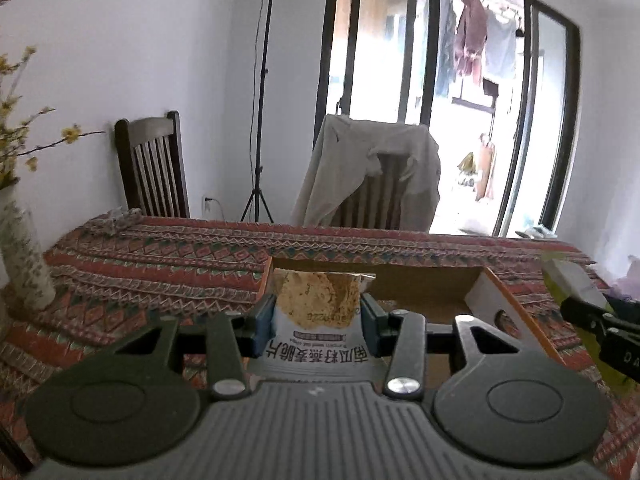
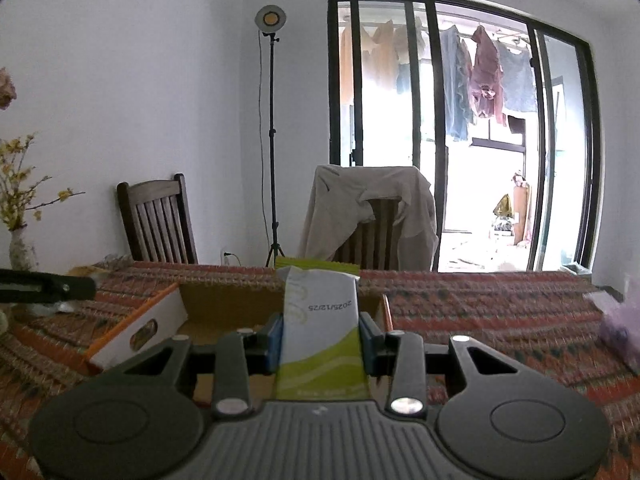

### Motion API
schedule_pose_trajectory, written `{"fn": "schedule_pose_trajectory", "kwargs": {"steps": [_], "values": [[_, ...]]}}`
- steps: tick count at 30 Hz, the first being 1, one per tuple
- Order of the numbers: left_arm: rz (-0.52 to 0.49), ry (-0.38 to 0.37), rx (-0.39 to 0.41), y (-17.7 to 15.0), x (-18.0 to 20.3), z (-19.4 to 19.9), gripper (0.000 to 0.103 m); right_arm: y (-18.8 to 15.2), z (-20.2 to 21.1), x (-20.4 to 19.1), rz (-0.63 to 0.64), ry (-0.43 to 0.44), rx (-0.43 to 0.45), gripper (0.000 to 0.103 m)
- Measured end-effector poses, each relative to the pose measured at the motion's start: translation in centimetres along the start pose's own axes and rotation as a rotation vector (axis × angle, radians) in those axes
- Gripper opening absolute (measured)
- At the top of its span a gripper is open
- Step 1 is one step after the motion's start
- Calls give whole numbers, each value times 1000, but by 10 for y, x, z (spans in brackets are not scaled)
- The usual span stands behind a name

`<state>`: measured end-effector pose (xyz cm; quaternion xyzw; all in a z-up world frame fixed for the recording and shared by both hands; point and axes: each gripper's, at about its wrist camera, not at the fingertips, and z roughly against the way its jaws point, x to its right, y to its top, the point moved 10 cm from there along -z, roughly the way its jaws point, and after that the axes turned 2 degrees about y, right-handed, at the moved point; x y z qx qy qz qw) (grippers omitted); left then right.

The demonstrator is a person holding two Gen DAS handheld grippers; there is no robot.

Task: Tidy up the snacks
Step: 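Carry both packets into the cardboard box and open both tools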

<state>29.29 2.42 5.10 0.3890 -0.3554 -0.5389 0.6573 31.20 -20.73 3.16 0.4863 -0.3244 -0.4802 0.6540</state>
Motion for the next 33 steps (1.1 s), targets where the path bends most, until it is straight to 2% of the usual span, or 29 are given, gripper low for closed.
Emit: {"fn": "schedule_pose_trajectory", "kwargs": {"steps": [6,11,17,22,23,25,26,27,28,29,30,32,33], "values": [[-23,43,-52,11,13,-48,45,7,-51,-5,-25,10,-51,37],[-76,84,-101,10,23,-82,45,-18,-89,-1,-38,-7,-128,37],[-98,116,-176,-7,27,-109,45,-52,-113,6,-72,5,-200,37],[-88,142,-204,-13,21,-116,47,-60,-115,11,-89,11,-219,38],[-88,142,-204,-14,20,-116,50,-60,-115,11,-92,11,-218,40],[-93,139,-194,-14,19,-112,63,-60,-114,14,-100,9,-216,41],[-90,138,-187,-13,18,-111,77,-60,-114,14,-100,10,-215,45],[-87,140,-175,-13,17,-108,86,-59,-113,15,-105,13,-213,50],[-86,144,-168,-12,16,-106,89,-59,-113,15,-109,15,-211,64],[-79,142,-161,-11,15,-104,96,-58,-112,16,-107,13,-207,79],[-64,132,-154,-11,13,-102,103,-57,-110,16,-103,11,-200,84],[-37,120,-139,-10,10,-97,103,-54,-107,15,-104,18,-187,101],[-29,115,-136,-9,8,-94,103,-53,-105,15,-106,23,-181,103]]}}
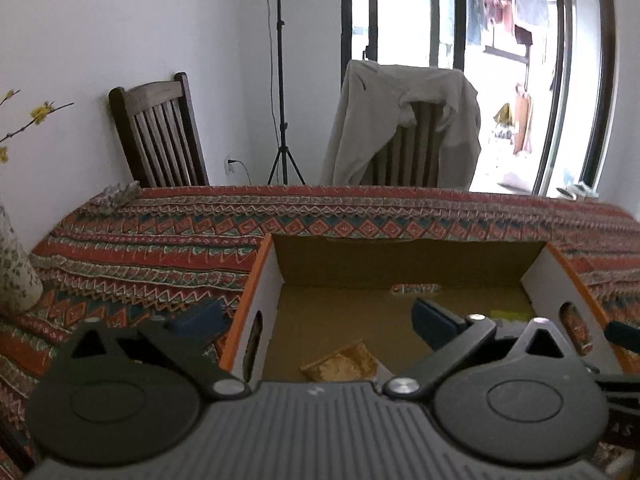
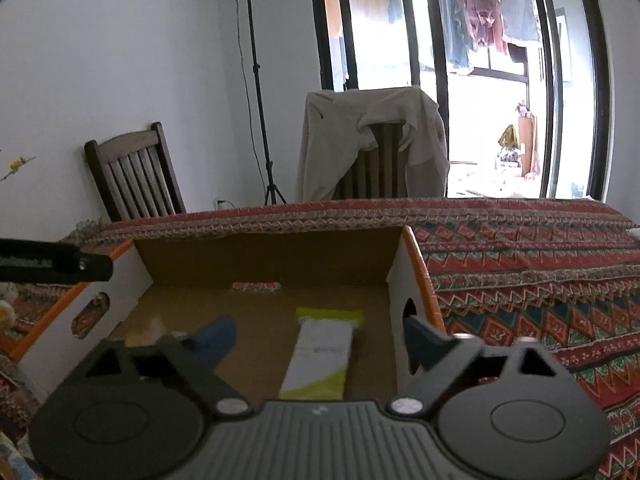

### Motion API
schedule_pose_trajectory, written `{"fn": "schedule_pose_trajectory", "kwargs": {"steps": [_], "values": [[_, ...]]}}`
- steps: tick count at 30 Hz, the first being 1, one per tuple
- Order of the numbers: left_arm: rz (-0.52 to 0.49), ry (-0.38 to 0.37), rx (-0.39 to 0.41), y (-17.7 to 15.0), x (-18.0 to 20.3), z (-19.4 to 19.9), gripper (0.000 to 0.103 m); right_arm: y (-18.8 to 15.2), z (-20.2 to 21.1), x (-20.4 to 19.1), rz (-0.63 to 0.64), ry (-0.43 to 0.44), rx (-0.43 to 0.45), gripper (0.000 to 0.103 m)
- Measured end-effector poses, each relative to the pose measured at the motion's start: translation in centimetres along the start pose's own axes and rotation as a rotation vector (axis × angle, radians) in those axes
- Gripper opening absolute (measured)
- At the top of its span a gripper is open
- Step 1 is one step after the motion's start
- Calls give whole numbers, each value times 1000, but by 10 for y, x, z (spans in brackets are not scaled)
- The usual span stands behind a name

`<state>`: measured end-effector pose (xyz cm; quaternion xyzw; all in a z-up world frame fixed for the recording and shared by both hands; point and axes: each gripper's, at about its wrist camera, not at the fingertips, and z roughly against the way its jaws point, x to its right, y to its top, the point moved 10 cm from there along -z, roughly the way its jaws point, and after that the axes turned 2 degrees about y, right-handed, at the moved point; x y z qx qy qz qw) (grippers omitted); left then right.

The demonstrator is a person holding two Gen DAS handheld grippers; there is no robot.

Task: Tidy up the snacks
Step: 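Carry both packets into the cardboard box and open both tools, then withdraw both tools from the box back to the snack pile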

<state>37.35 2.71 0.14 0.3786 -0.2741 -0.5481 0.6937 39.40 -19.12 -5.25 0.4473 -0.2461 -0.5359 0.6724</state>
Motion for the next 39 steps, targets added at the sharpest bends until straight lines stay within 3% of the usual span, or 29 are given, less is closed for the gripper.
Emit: {"fn": "schedule_pose_trajectory", "kwargs": {"steps": [11,19,27,39], "values": [[41,-49,92,1,-18,55,103,22,43,-4,26,-11,104,103],[68,-106,132,-17,-20,93,103,32,86,-15,78,-19,159,103],[79,-151,157,-40,-15,126,103,16,126,-16,116,-32,164,103],[106,-152,183,-90,-28,174,103,-44,174,-21,126,-10,115,103]]}}
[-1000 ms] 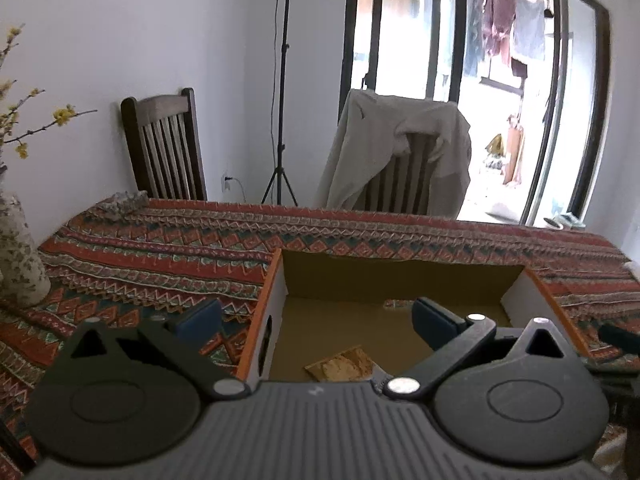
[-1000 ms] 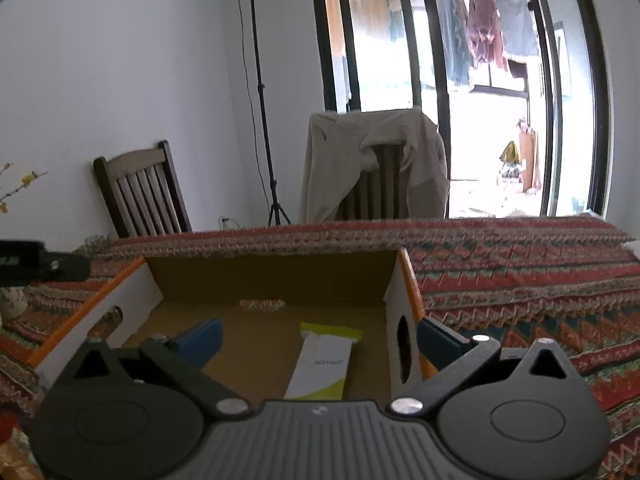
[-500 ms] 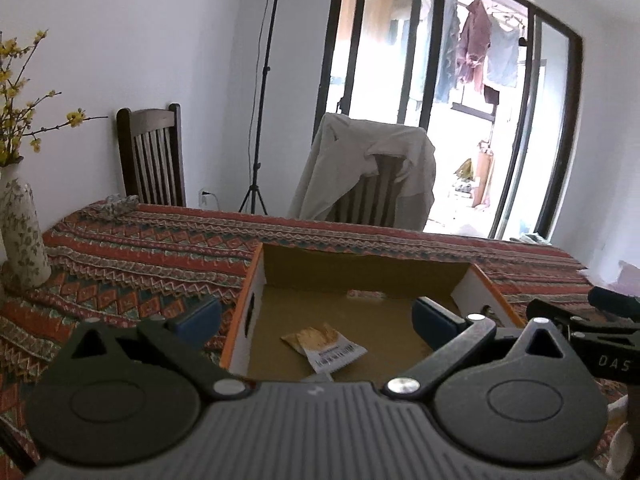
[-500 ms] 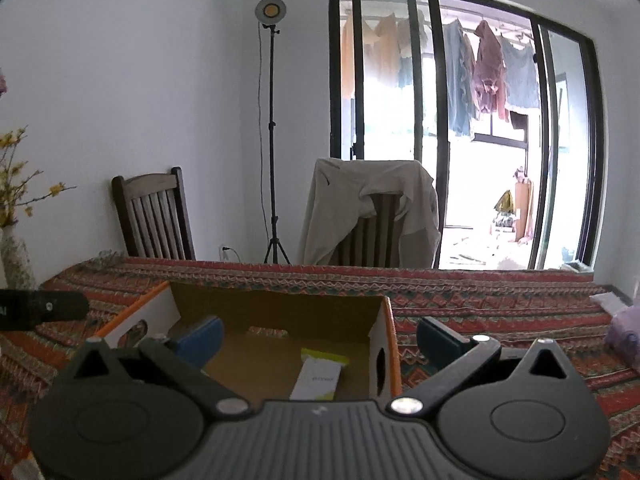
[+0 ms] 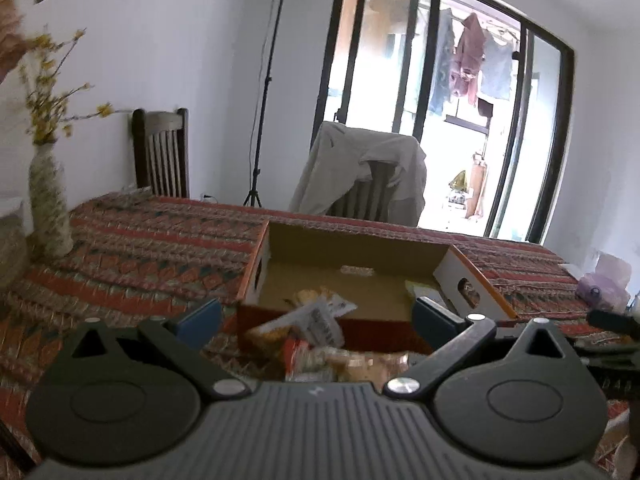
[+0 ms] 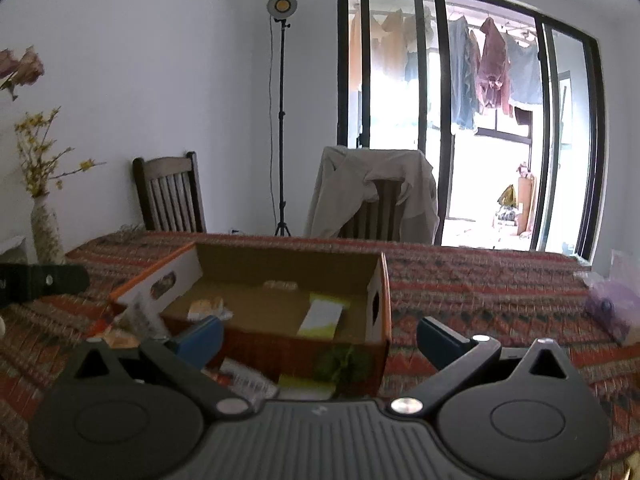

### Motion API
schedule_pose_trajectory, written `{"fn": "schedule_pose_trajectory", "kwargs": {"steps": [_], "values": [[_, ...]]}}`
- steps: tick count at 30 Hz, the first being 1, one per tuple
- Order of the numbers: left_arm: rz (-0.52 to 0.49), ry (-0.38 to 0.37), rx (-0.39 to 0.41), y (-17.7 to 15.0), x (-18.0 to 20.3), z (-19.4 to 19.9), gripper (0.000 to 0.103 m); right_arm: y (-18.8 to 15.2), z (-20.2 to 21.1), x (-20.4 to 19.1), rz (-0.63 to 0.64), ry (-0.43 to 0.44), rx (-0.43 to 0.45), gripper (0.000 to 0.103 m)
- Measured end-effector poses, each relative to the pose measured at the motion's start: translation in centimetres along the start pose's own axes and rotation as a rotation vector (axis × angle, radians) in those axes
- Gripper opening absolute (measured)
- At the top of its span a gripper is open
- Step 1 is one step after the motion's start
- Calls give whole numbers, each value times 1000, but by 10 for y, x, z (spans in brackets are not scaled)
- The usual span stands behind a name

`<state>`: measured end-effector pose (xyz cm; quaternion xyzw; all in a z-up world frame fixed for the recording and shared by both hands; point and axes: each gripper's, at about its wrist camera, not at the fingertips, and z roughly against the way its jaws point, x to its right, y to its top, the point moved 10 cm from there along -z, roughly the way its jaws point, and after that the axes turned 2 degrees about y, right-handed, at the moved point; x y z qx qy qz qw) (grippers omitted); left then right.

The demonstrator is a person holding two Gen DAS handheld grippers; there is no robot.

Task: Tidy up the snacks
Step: 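Withdraw both tools from the box back to the snack pile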

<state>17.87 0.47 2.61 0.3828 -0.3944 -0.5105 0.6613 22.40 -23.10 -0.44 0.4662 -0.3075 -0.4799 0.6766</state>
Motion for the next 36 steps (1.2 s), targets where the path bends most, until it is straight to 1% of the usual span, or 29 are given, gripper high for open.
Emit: {"fn": "schedule_pose_trajectory", "kwargs": {"steps": [2,5,7,12,14,16,19,22,27,32,36], "values": [[12,3,-2,-7,-2,8,103,-11,8,-2,3,1,-10,103],[-3,48,-12,-19,-8,18,103,-25,20,-4,-3,7,-27,103],[-3,61,-29,-28,-12,23,103,-35,28,-4,-9,8,-37,103],[10,60,-59,-51,-21,35,103,-59,44,-2,-44,9,-51,103],[18,47,-73,-59,-22,39,103,-68,50,-1,-61,11,-58,103],[5,44,-72,-65,-22,46,103,-77,54,1,-76,15,-68,103],[-19,52,-70,-75,-24,50,103,-90,60,1,-94,28,-92,103],[-13,32,-93,-85,-24,51,103,-104,61,-5,-89,42,-128,103],[-20,14,-119,-98,-22,50,103,-115,61,-25,-56,75,-161,103],[-25,4,-137,-109,-21,51,103,-116,62,-40,-23,83,-161,103],[-9,8,-154,-114,-25,50,103,-118,66,-48,17,74,-183,102]]}}
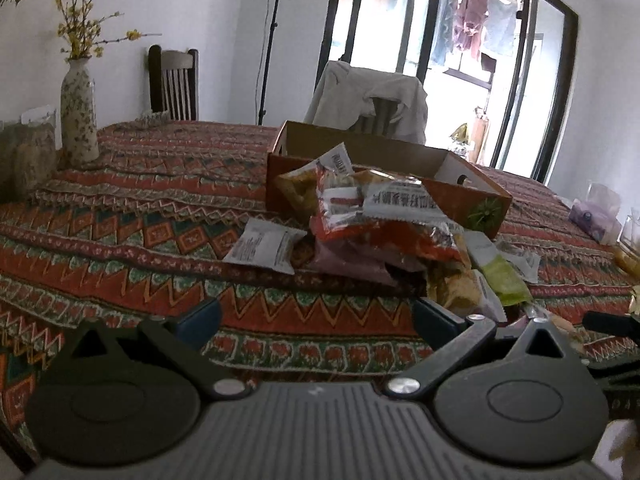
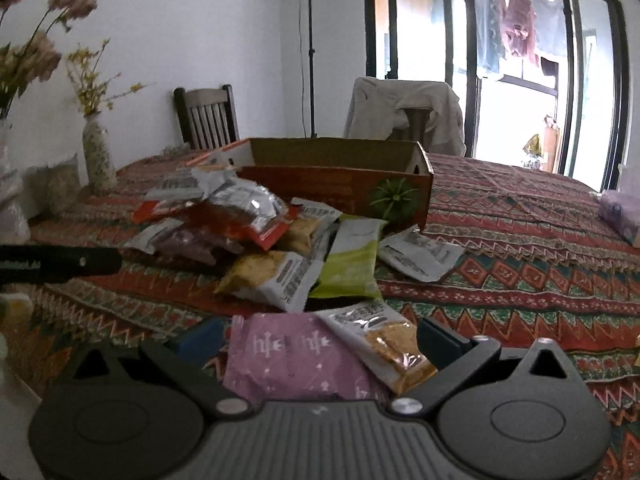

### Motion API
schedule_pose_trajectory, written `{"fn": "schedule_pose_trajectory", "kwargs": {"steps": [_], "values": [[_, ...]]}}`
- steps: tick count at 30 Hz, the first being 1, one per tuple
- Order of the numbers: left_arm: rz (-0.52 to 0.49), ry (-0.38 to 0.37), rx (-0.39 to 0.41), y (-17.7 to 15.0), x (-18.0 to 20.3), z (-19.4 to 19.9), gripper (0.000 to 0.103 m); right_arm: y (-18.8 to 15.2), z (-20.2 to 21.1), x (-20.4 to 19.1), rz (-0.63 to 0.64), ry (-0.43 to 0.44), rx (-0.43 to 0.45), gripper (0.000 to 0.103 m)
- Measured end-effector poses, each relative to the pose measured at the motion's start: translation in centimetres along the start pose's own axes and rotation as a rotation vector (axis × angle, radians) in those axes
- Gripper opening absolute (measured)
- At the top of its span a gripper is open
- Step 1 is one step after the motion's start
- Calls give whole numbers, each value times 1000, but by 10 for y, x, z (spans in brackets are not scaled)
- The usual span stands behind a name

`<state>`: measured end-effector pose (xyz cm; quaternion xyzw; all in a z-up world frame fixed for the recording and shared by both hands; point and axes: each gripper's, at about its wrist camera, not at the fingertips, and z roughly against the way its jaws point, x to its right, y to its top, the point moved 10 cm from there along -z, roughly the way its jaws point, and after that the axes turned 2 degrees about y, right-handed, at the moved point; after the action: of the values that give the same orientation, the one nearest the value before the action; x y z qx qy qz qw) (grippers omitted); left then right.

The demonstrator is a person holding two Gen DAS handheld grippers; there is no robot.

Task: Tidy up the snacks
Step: 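Withdraw both tools from the box back to the snack pile, then grasp the pink packet with the right tool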

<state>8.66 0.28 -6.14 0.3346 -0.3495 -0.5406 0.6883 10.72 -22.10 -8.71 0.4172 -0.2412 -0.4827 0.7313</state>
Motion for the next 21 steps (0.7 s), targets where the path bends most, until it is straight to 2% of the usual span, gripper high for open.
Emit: {"fn": "schedule_pose_trajectory", "kwargs": {"steps": [6,8,9,16,19,21], "values": [[10,-6,-19,-6,-2,-2,103,-8,7,-8,0,41,-30,86],[10,-9,-23,-8,-2,-3,103,-14,2,-10,-7,51,-60,72],[11,-11,-24,-9,-2,-2,103,-16,-1,-10,-14,56,-74,70],[33,-7,-21,-10,-13,-1,103,-7,-18,-5,-23,37,-72,73],[43,2,-31,-11,-17,-3,103,-6,-27,-6,-27,45,-84,80],[45,3,-36,-11,-18,-3,103,-6,-31,-8,-16,48,-84,80]]}}
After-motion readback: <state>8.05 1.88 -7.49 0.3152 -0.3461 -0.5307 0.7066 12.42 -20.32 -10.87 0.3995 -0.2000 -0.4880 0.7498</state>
